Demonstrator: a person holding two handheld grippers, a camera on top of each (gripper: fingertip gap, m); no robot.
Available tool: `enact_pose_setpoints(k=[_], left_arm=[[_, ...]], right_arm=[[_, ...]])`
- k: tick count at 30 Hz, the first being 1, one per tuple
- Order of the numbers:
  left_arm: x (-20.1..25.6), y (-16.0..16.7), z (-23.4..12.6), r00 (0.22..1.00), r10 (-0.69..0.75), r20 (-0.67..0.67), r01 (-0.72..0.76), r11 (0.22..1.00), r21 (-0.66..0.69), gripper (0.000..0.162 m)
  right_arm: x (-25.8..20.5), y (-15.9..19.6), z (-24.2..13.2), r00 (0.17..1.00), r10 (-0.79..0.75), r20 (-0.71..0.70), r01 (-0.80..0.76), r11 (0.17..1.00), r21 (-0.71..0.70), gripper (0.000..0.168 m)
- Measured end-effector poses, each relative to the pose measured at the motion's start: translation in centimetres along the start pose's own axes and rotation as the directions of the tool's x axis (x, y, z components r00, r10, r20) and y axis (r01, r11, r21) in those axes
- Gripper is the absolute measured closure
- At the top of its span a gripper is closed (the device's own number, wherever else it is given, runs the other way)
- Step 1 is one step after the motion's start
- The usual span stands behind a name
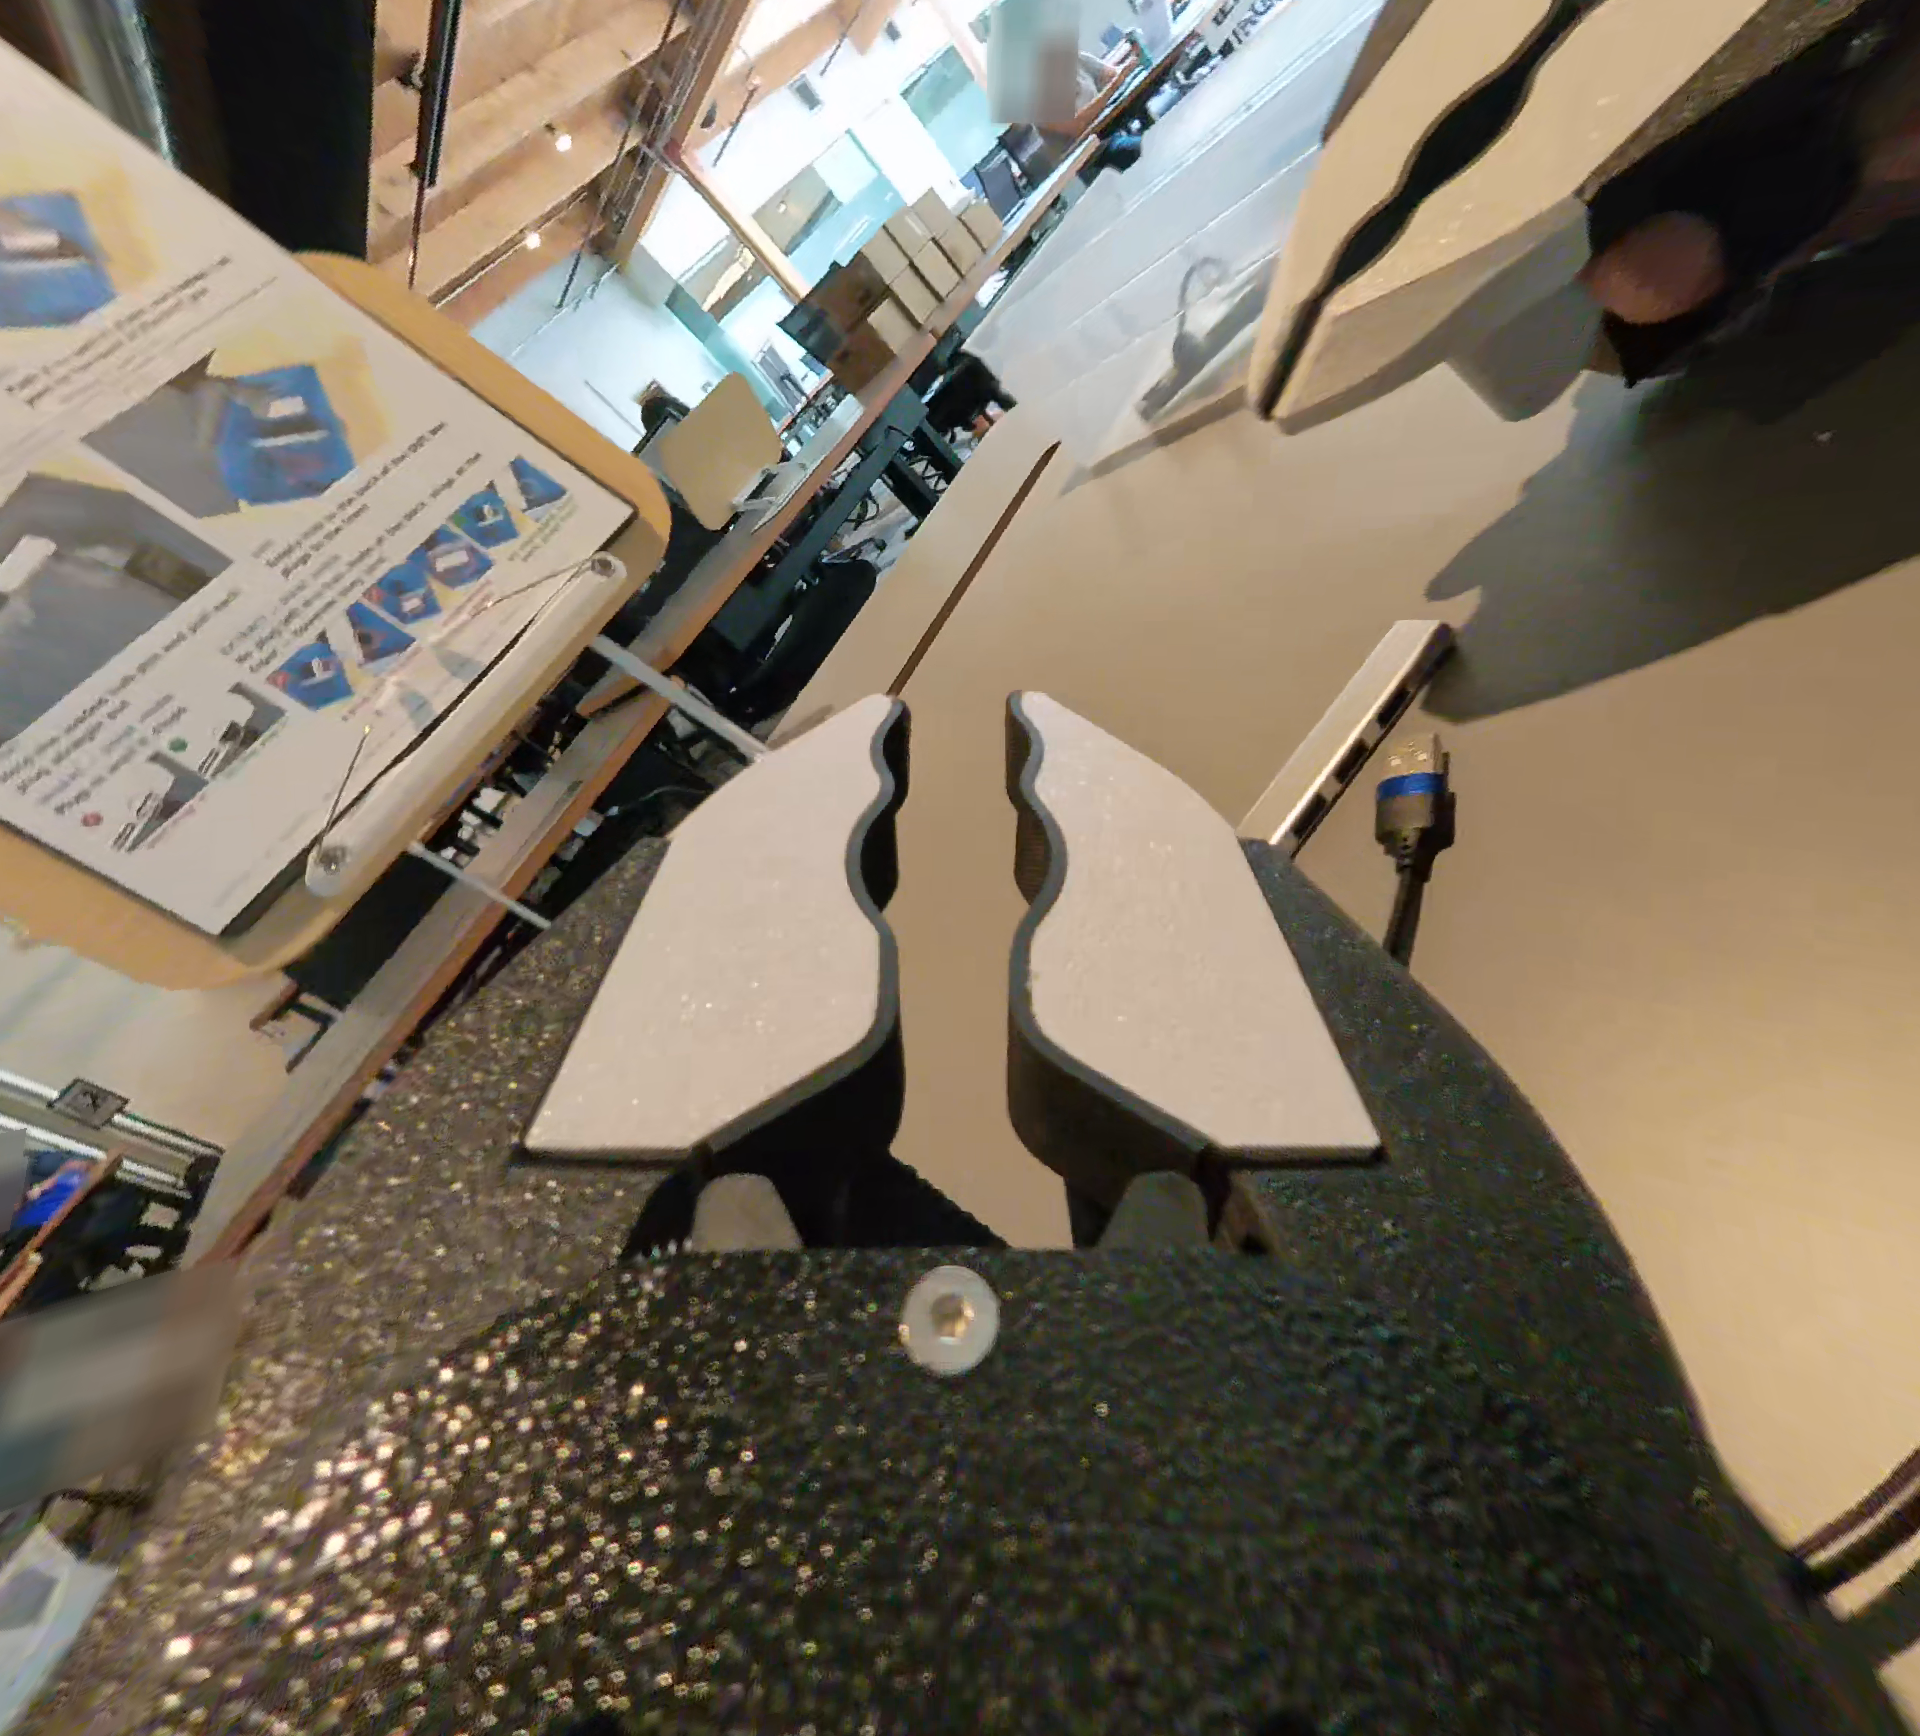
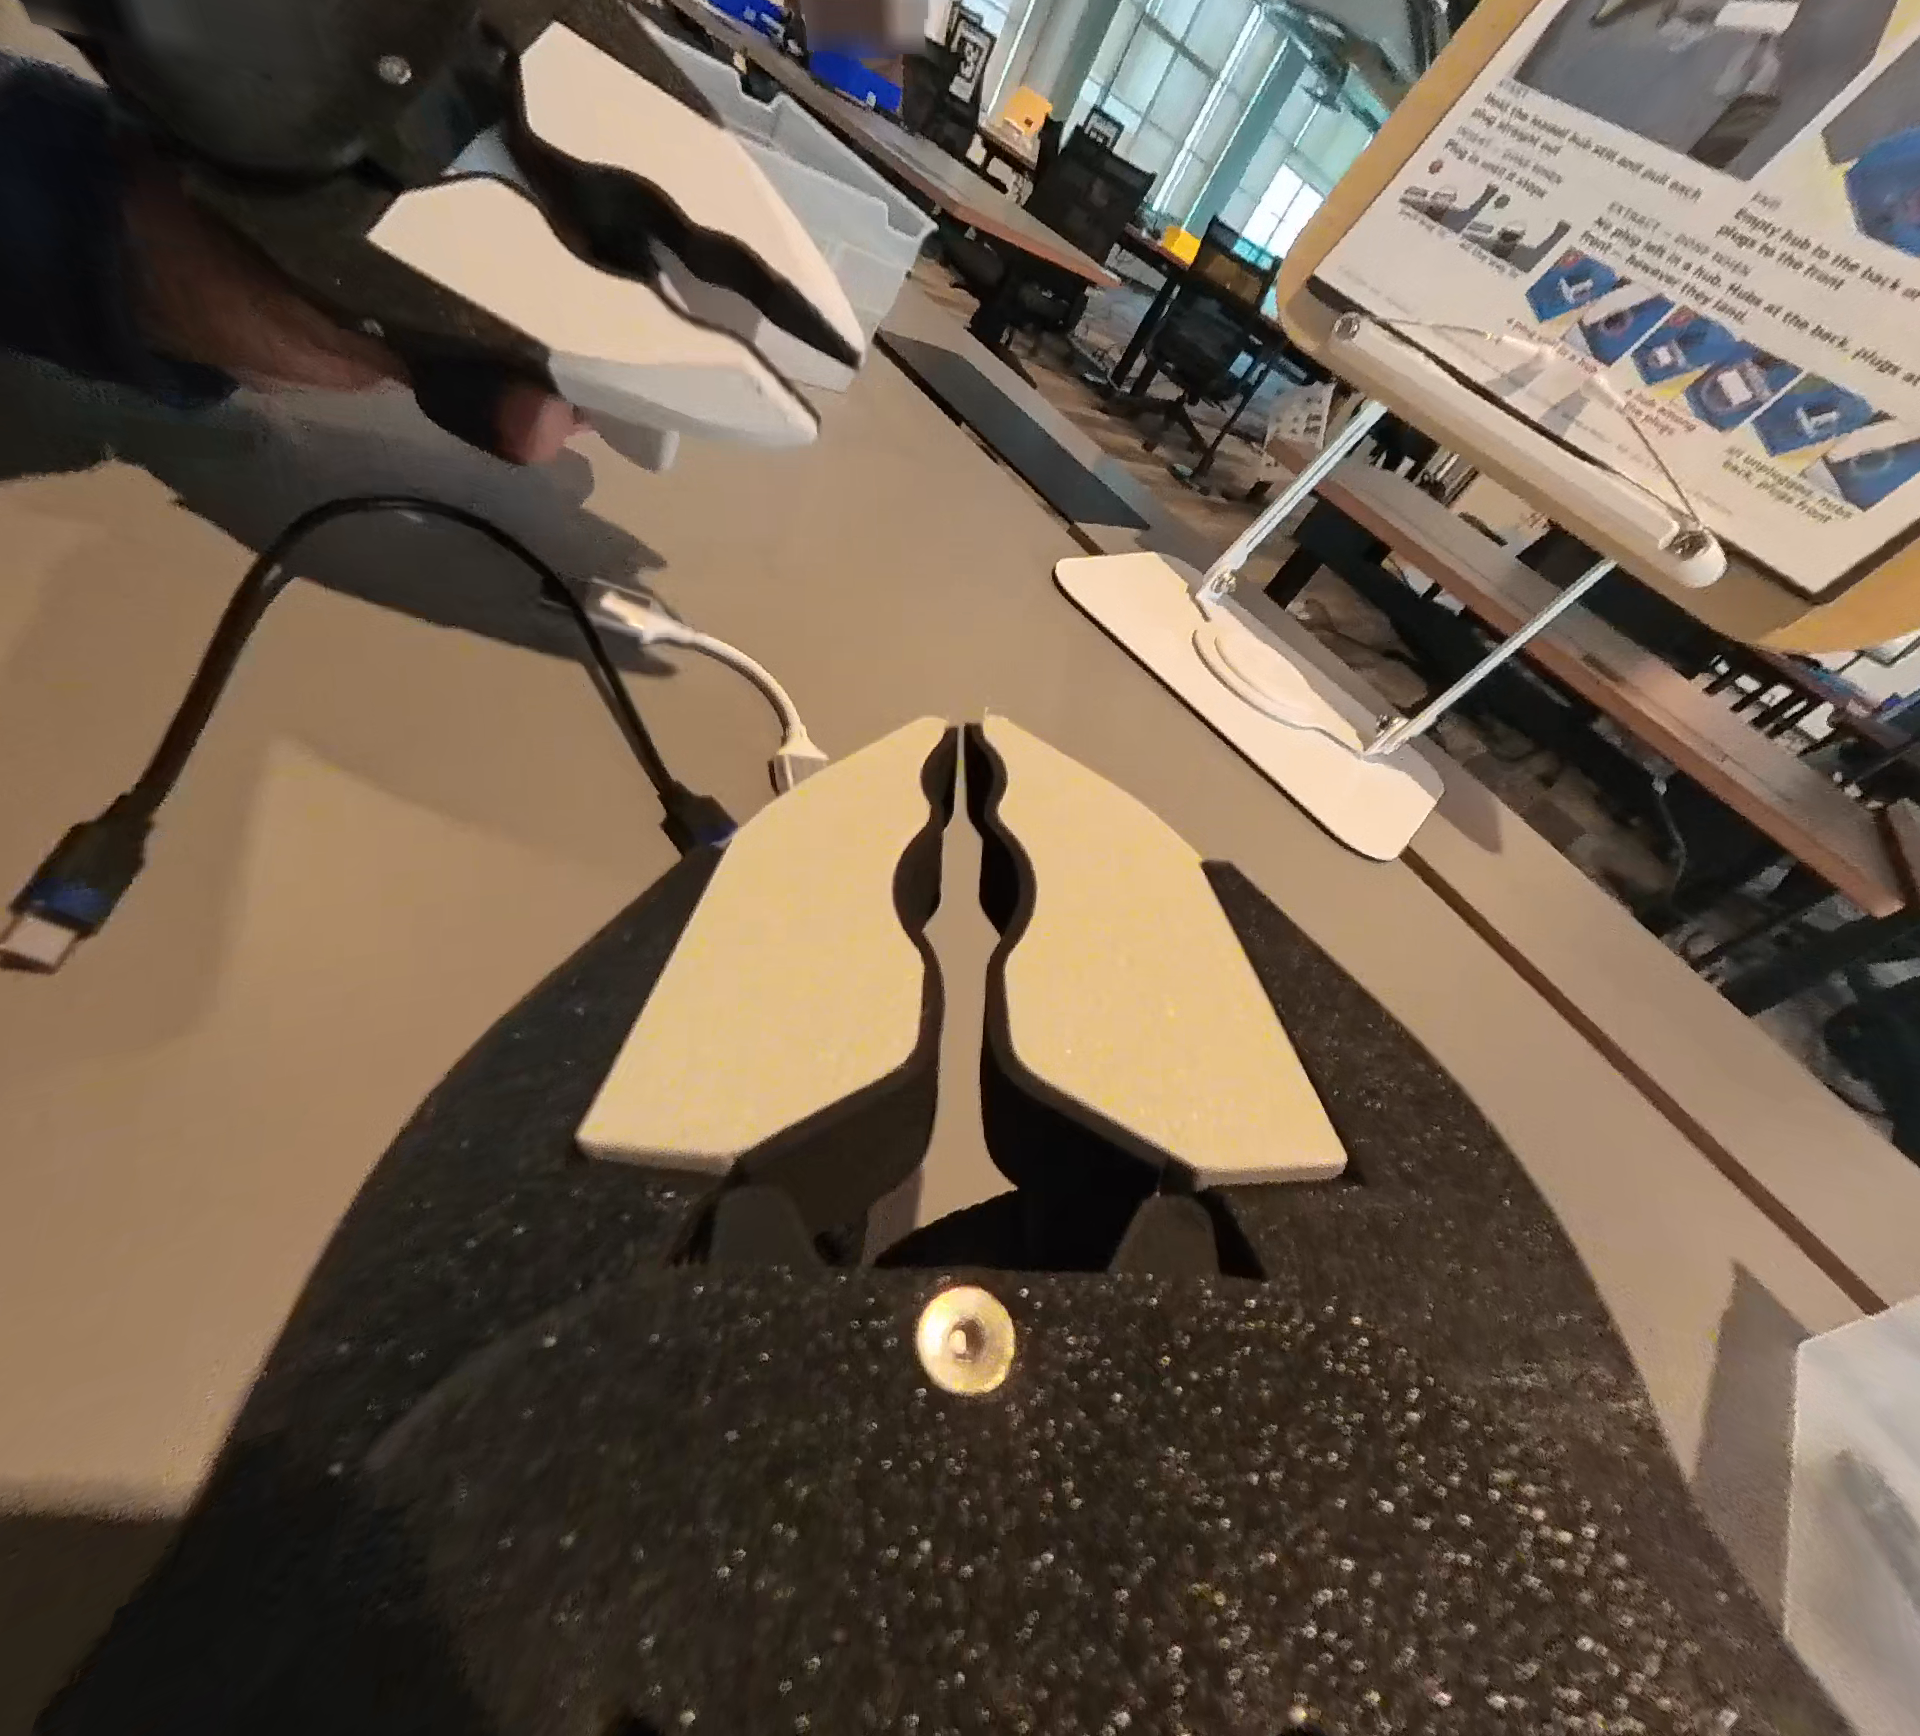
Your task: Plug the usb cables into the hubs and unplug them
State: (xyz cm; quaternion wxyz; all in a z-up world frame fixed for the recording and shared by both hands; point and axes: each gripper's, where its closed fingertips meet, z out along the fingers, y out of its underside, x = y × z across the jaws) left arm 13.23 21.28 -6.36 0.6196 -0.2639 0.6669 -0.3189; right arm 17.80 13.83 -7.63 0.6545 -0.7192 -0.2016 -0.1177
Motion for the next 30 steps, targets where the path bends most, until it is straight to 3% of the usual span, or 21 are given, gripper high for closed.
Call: enact_pose_setpoints(k=[5,10,12,14,16,20,23,30], left_arm=[[-1.8,-0.1,-0.7,0.997,-0.040,0.063,0.040,0.999,0.006,0.145],[-0.9,-1.9,-0.7,0.997,0.065,0.045,-0.066,0.998,0.009,0.146],[0.9,-2.4,-0.4,0.992,0.114,-0.059,-0.115,0.993,-0.011,0.146],[4.2,-1.9,-0.4,0.953,0.121,-0.277,-0.143,0.988,-0.062,0.145],[6.4,-0.9,-0.6,0.912,0.066,-0.405,-0.132,0.982,-0.136,0.144],[8.7,0.5,-0.5,0.848,-0.087,-0.523,-0.063,0.963,-0.262,0.138],[8.7,1.5,0.0,0.842,-0.172,-0.511,-0.036,0.928,-0.372,0.128],[10.1,2.8,0.9,0.771,-0.307,-0.558,-0.048,0.846,-0.531,0.130]], right_arm=[[0.2,-0.3,-0.4,1.000,-0.002,-0.027,0.003,1.000,0.007,0.168],[-0.6,-1.3,-0.6,0.996,-0.084,-0.039,0.084,0.996,0.018,0.168],[-1.3,-1.8,-0.6,0.992,-0.126,-0.022,0.127,0.992,0.019,0.168],[-1.8,-2.3,-0.8,0.984,-0.176,-0.018,0.176,0.984,0.017,0.167],[-1.9,-2.8,-1.0,0.978,-0.209,-0.027,0.209,0.978,0.012,0.167],[-1.9,-3.4,-1.4,0.980,-0.196,-0.045,0.197,0.980,0.031,0.167],[-2.0,-3.1,-1.4,0.979,-0.198,-0.047,0.199,0.980,0.017,0.167],[-2.4,-2.8,-1.3,0.979,-0.203,-0.028,0.204,0.979,0.014,0.167]])
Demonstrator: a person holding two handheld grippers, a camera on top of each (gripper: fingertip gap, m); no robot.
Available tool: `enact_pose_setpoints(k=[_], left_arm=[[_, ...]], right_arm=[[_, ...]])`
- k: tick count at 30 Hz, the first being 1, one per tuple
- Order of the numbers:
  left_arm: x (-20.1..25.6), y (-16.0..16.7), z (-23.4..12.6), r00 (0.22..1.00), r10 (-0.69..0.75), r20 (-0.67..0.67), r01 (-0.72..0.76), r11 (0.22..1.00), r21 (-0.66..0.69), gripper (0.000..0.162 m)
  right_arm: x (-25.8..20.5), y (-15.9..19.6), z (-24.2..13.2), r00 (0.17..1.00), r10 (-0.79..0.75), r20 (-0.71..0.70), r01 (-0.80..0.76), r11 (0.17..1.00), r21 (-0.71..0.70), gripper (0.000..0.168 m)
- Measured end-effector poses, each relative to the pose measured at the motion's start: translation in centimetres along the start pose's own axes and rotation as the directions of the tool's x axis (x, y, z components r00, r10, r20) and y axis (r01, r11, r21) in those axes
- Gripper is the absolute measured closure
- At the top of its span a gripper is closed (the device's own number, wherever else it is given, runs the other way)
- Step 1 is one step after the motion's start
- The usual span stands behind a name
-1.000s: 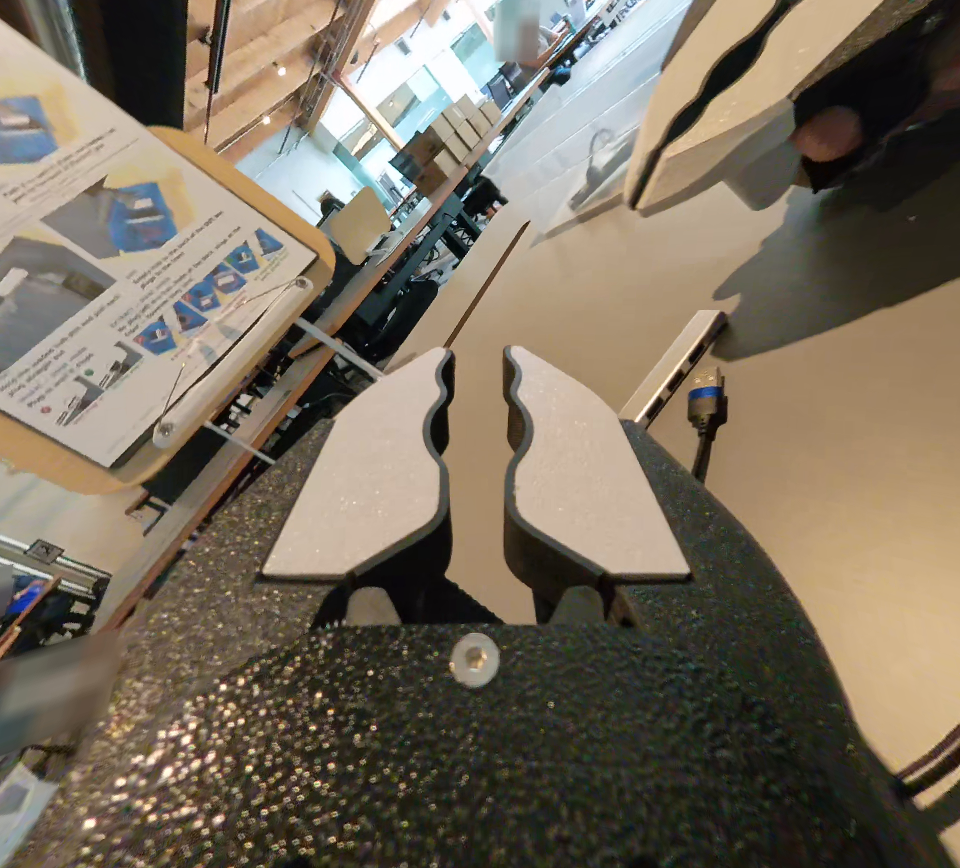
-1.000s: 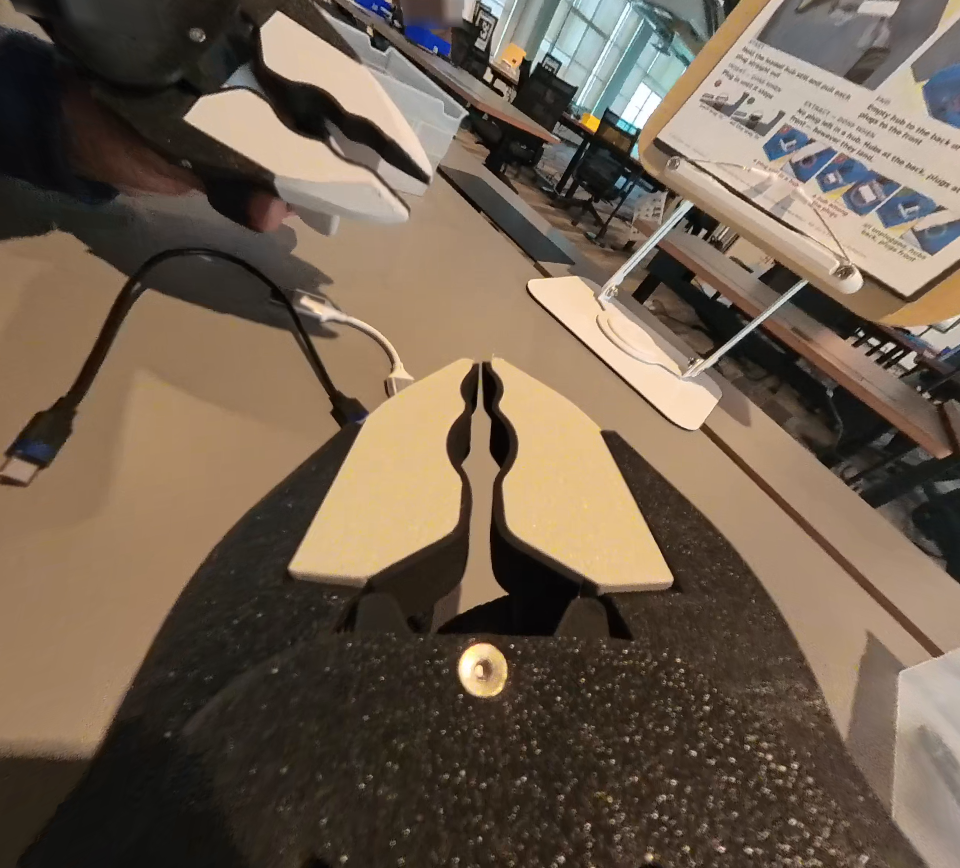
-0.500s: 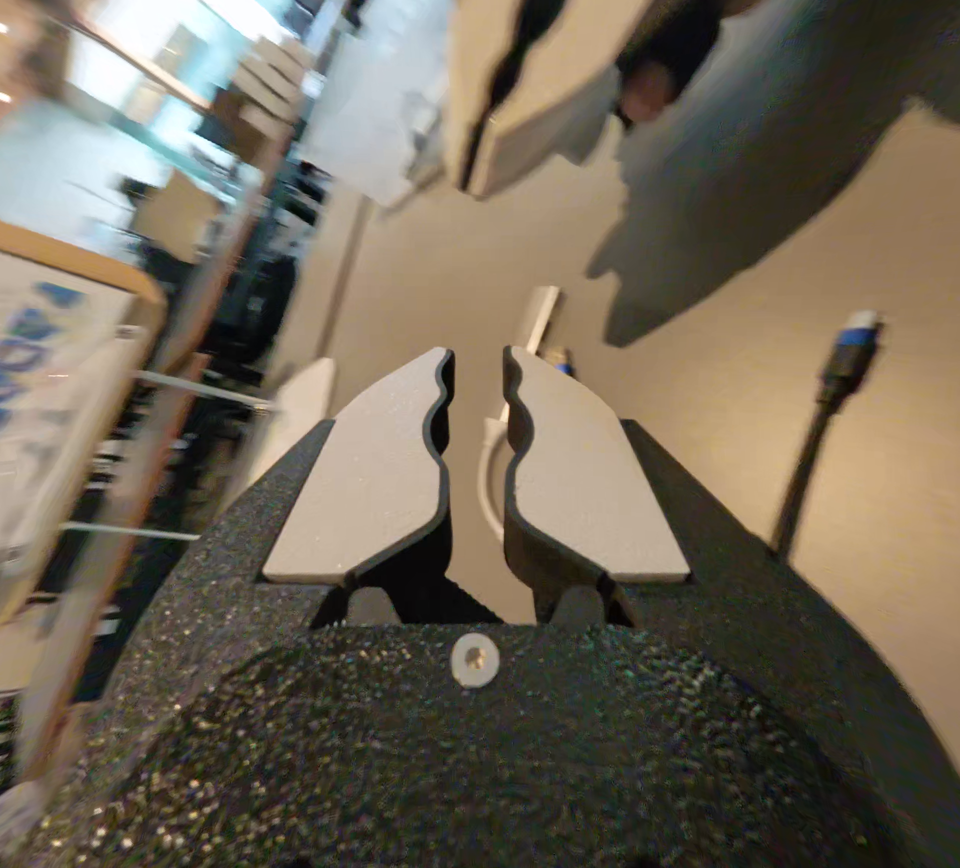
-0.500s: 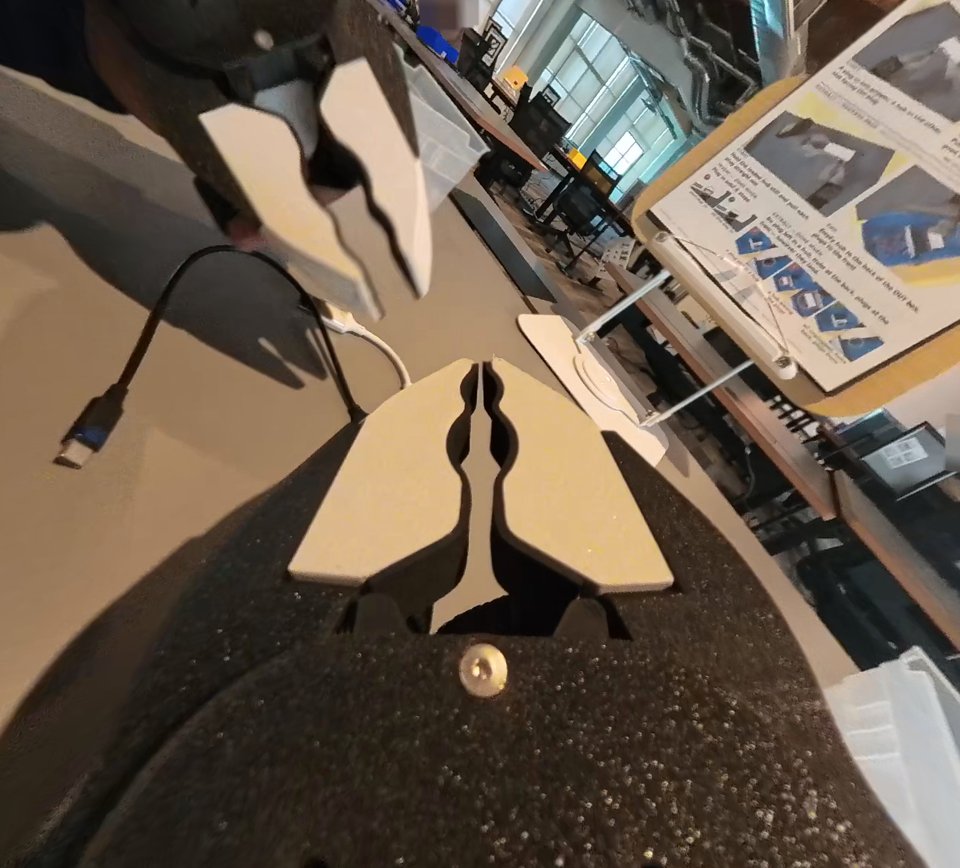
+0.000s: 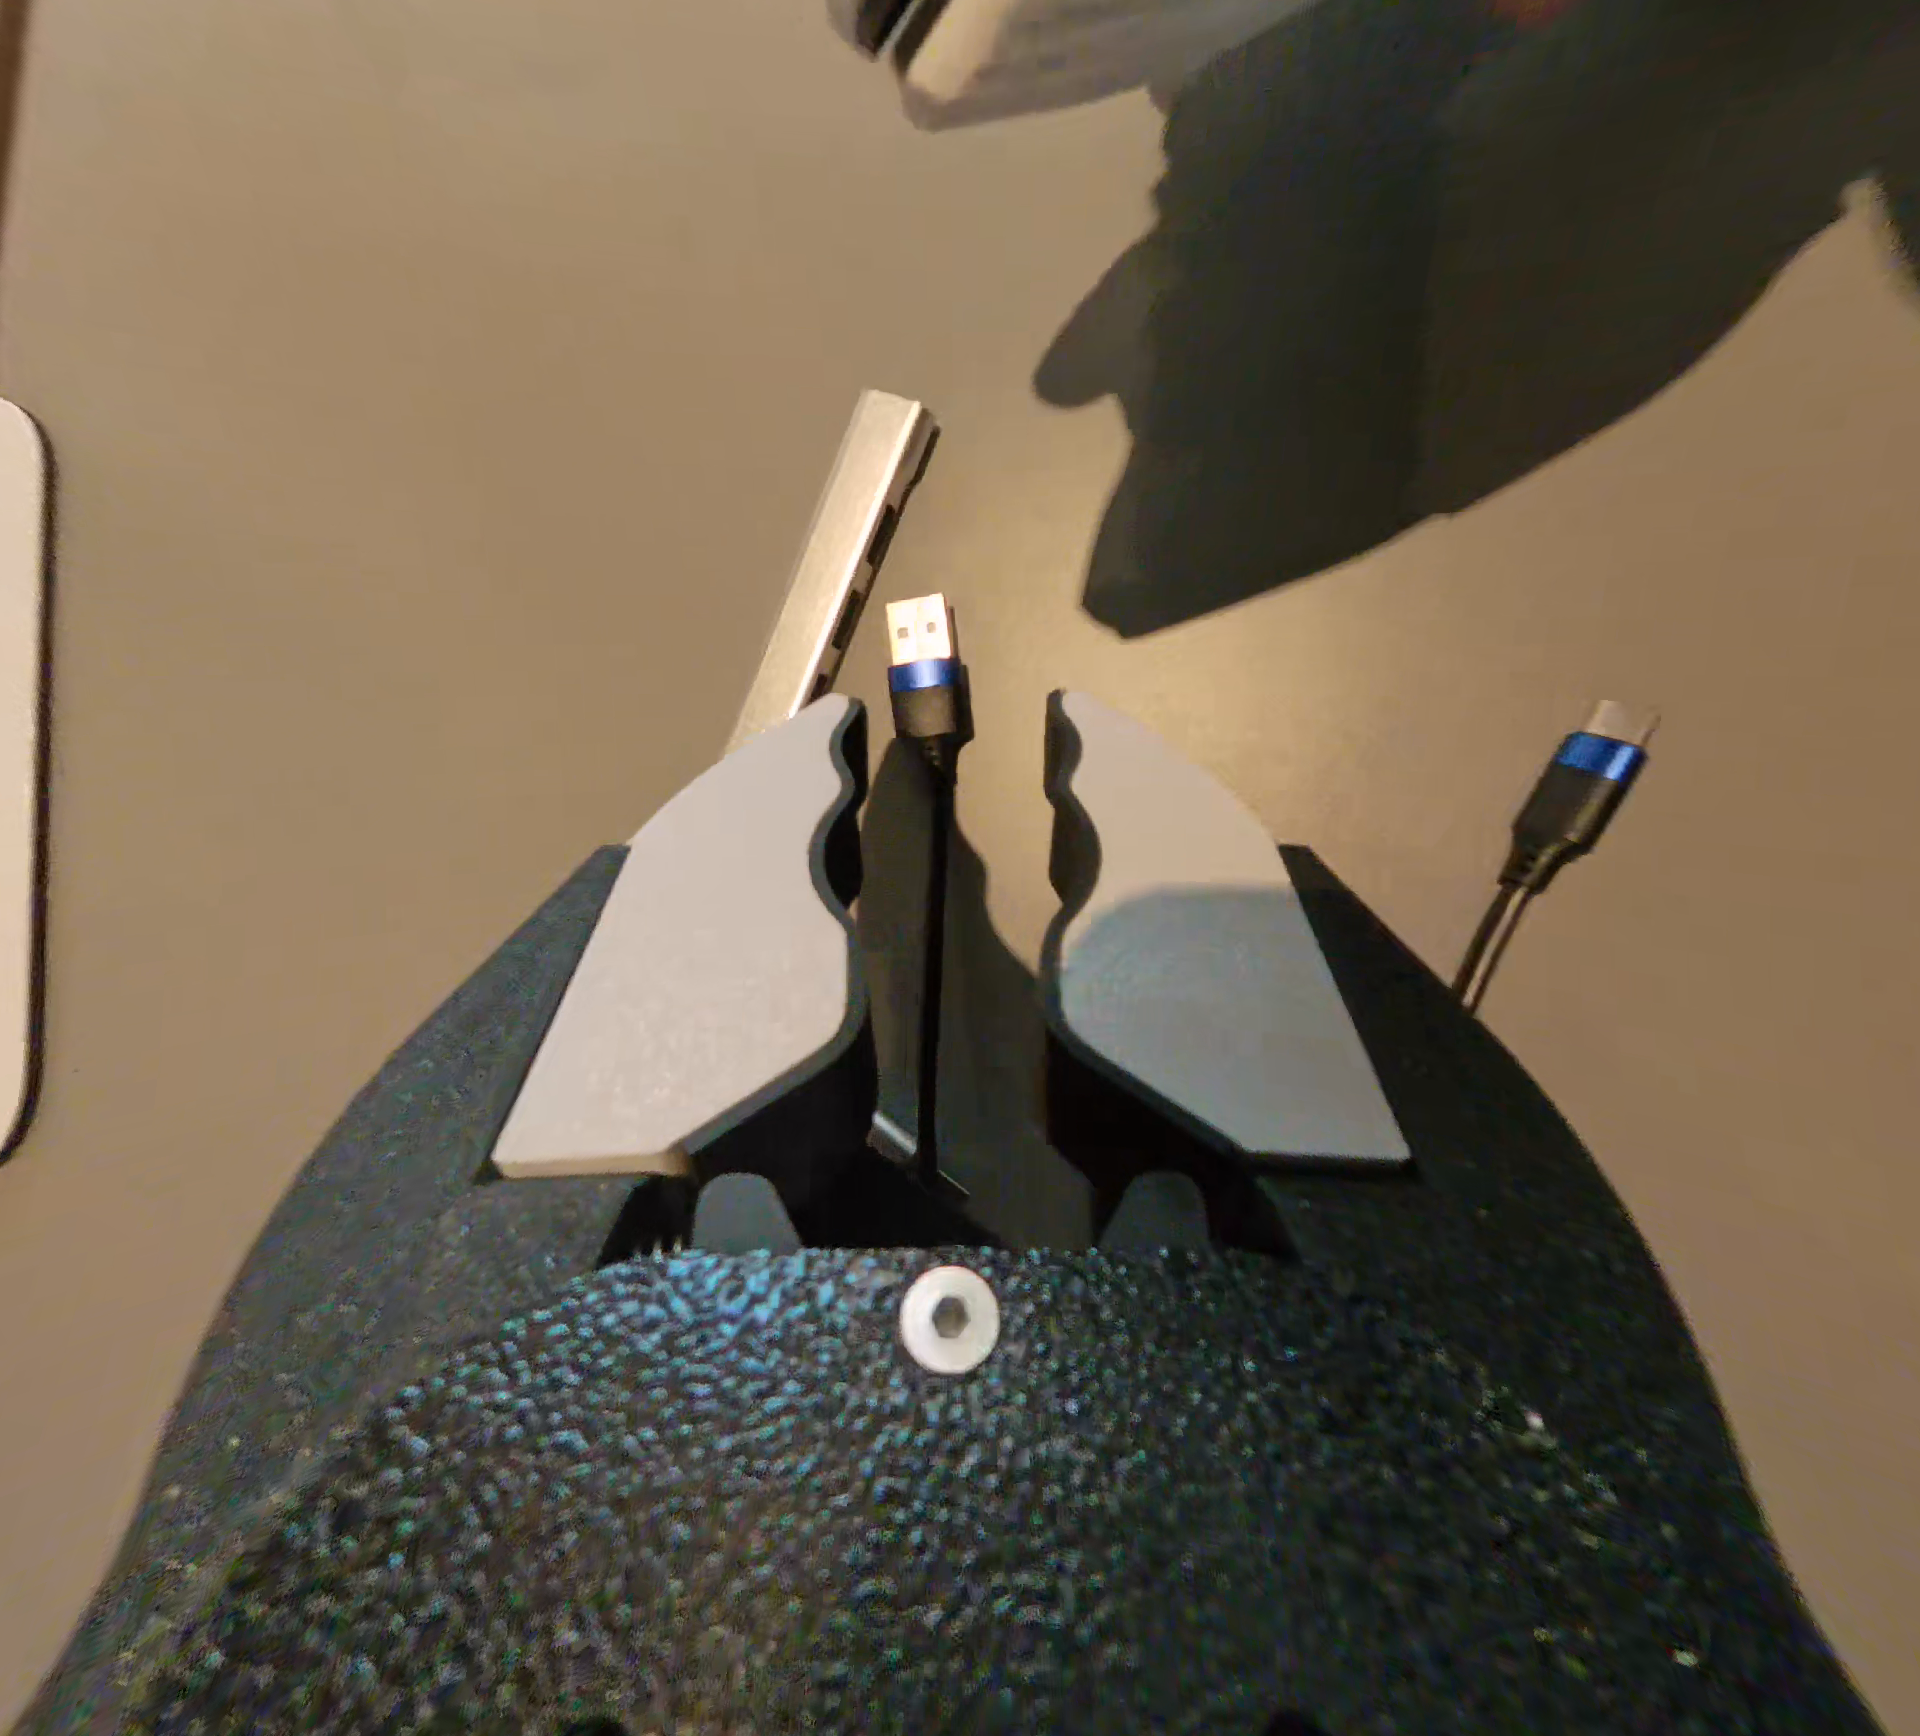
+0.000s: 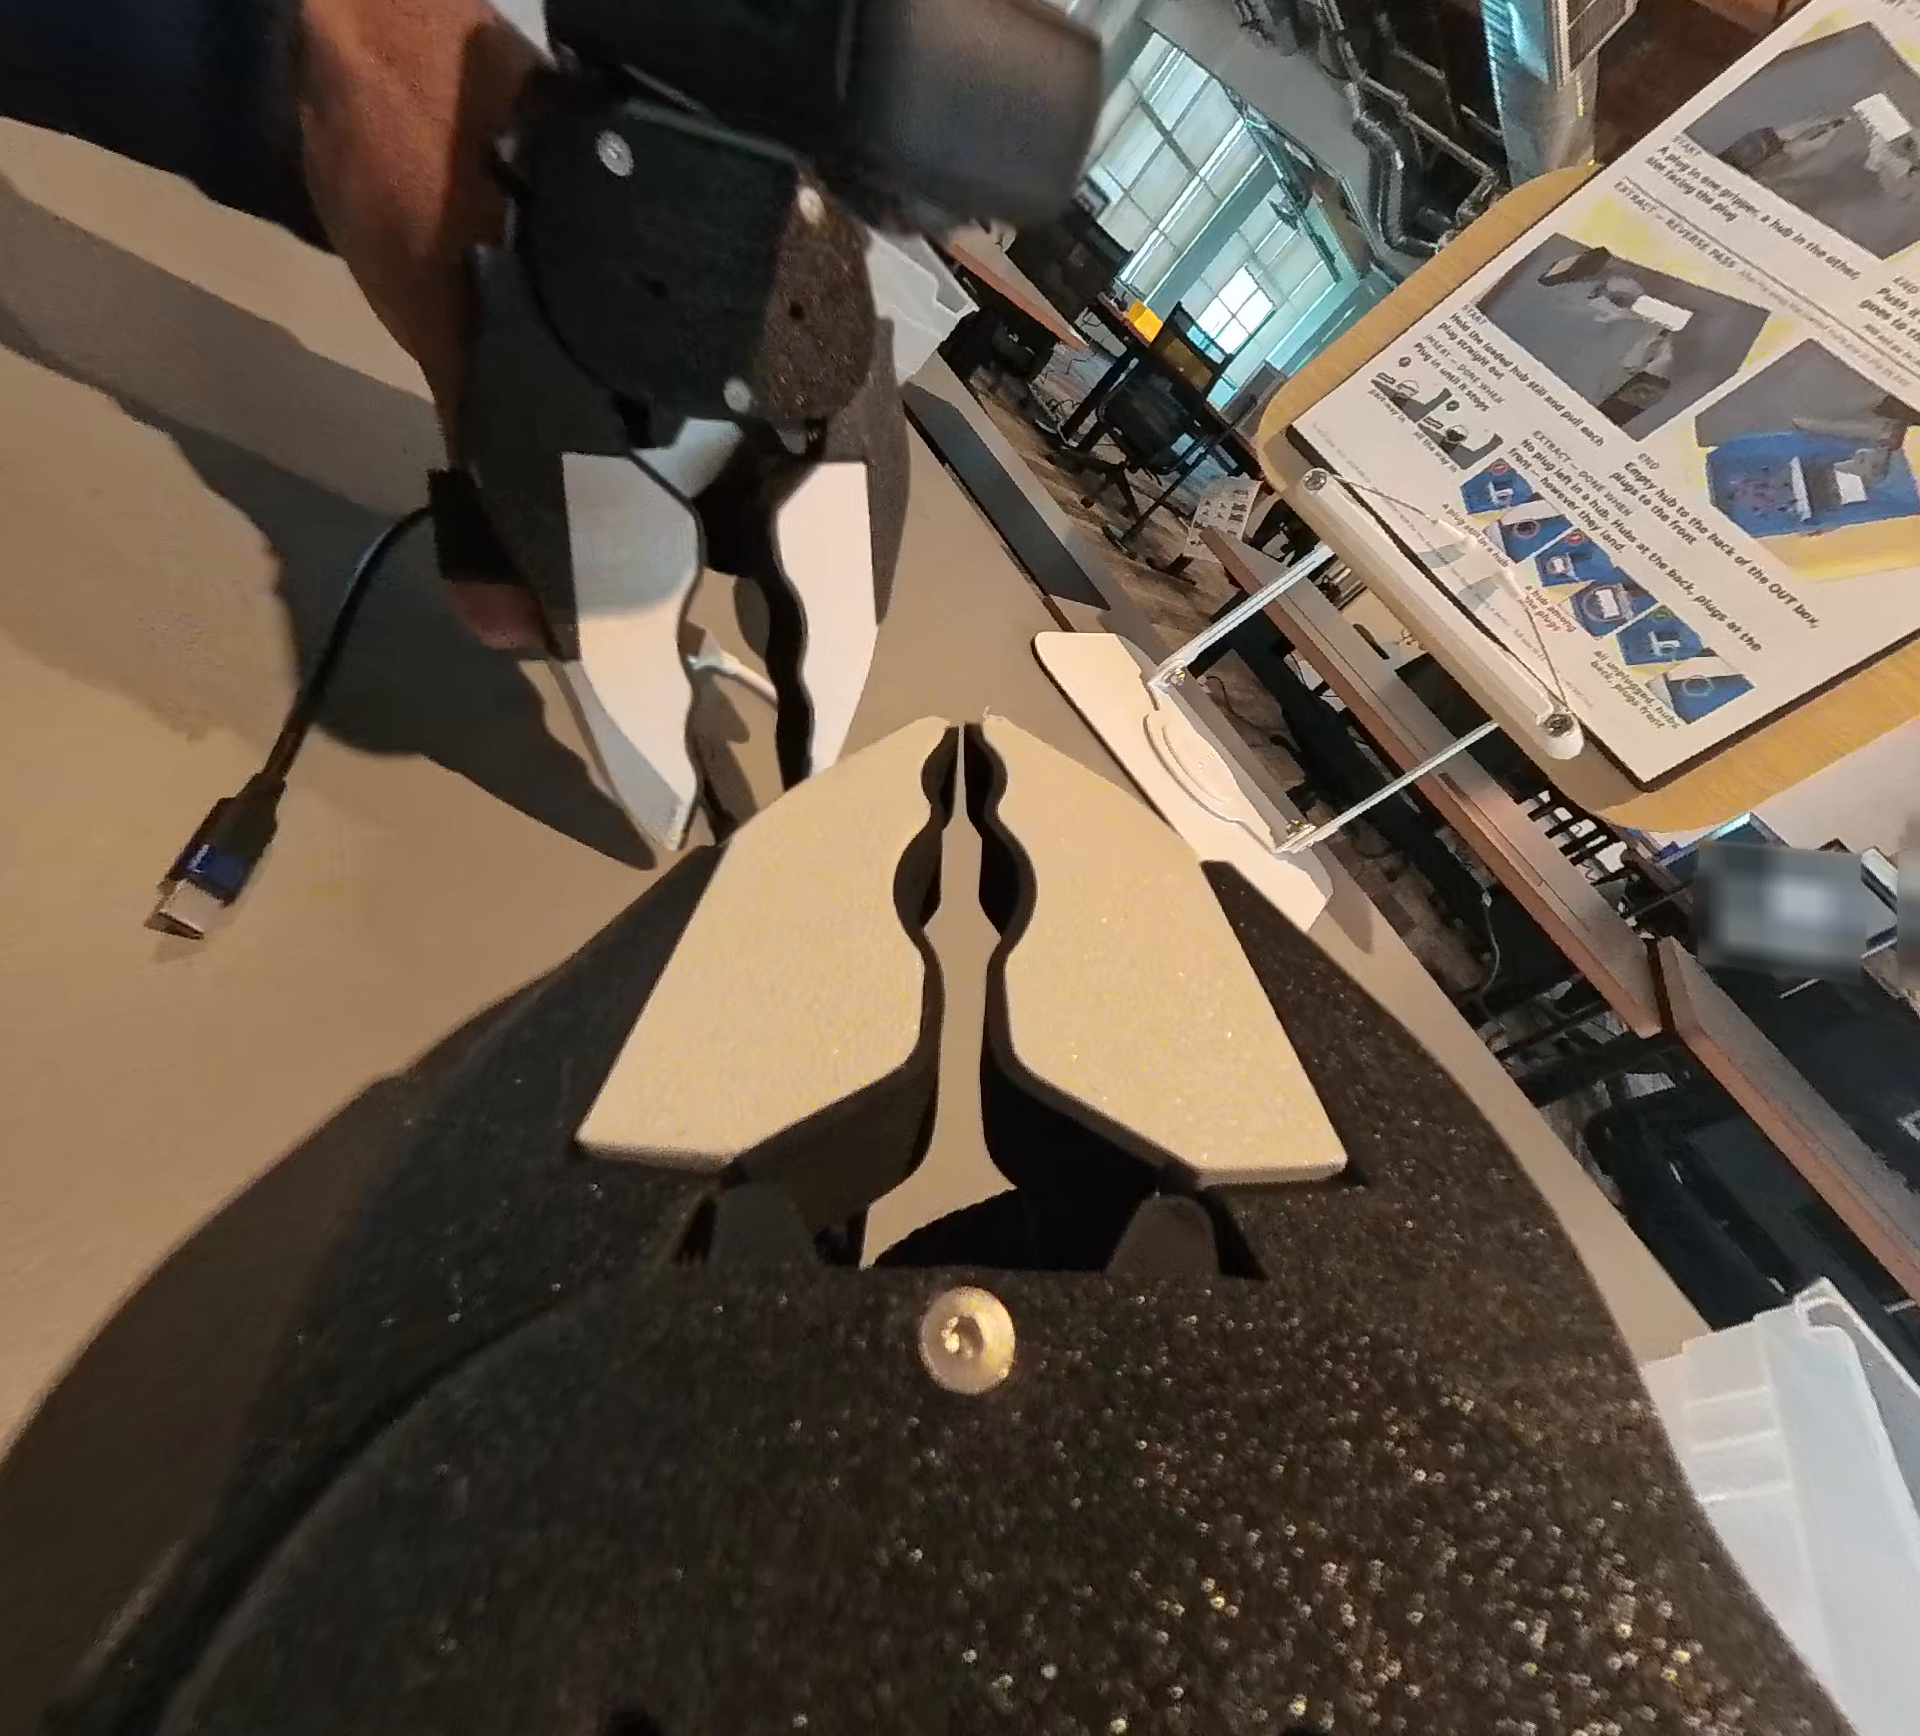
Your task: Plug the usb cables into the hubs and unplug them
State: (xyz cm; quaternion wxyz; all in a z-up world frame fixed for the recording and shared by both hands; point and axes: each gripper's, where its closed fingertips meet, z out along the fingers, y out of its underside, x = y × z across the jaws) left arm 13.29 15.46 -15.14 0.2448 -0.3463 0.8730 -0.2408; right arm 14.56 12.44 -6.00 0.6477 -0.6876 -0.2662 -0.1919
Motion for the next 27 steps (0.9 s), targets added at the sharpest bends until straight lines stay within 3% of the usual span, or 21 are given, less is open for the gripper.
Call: enact_pose_setpoints(k=[3,6,12,16,20,23,27], left_arm=[[-0.7,0.6,0.9,0.999,-0.033,0.002,0.033,0.998,-0.053,0.130],[0.3,0.1,1.4,0.989,-0.105,-0.105,0.101,0.994,-0.039,0.145],[0.9,-0.1,1.4,0.966,-0.206,-0.158,0.205,0.979,-0.022,0.147],[1.8,-1.4,0.0,0.924,-0.280,-0.261,0.319,0.940,0.120,0.148],[2.3,-4.2,-3.7,0.852,-0.298,-0.431,0.454,0.830,0.323,0.148],[3.2,-5.2,-5.4,0.818,-0.244,-0.522,0.480,0.788,0.385,0.148],[5.1,-5.8,-6.1,0.786,-0.148,-0.601,0.458,0.792,0.403,0.147]], right_arm=[[-0.1,0.1,0.0,1.000,0.013,0.009,-0.013,1.000,0.000,0.168],[0.2,0.0,-0.1,0.999,0.034,0.009,-0.034,0.999,0.005,0.168],[1.1,0.3,-0.3,0.999,0.044,-0.016,-0.044,0.999,-0.004,0.167],[1.5,0.6,-0.8,0.996,-0.087,-0.025,0.087,0.996,-0.016,0.165],[-0.1,0.1,-1.7,0.952,-0.304,0.041,0.302,0.952,0.050,0.162],[-1.8,-1.5,-2.3,0.940,-0.321,0.114,0.305,0.942,0.143,0.155],[-3.7,-2.1,-2.4,0.925,-0.315,0.212,0.283,0.944,0.168,0.141]])
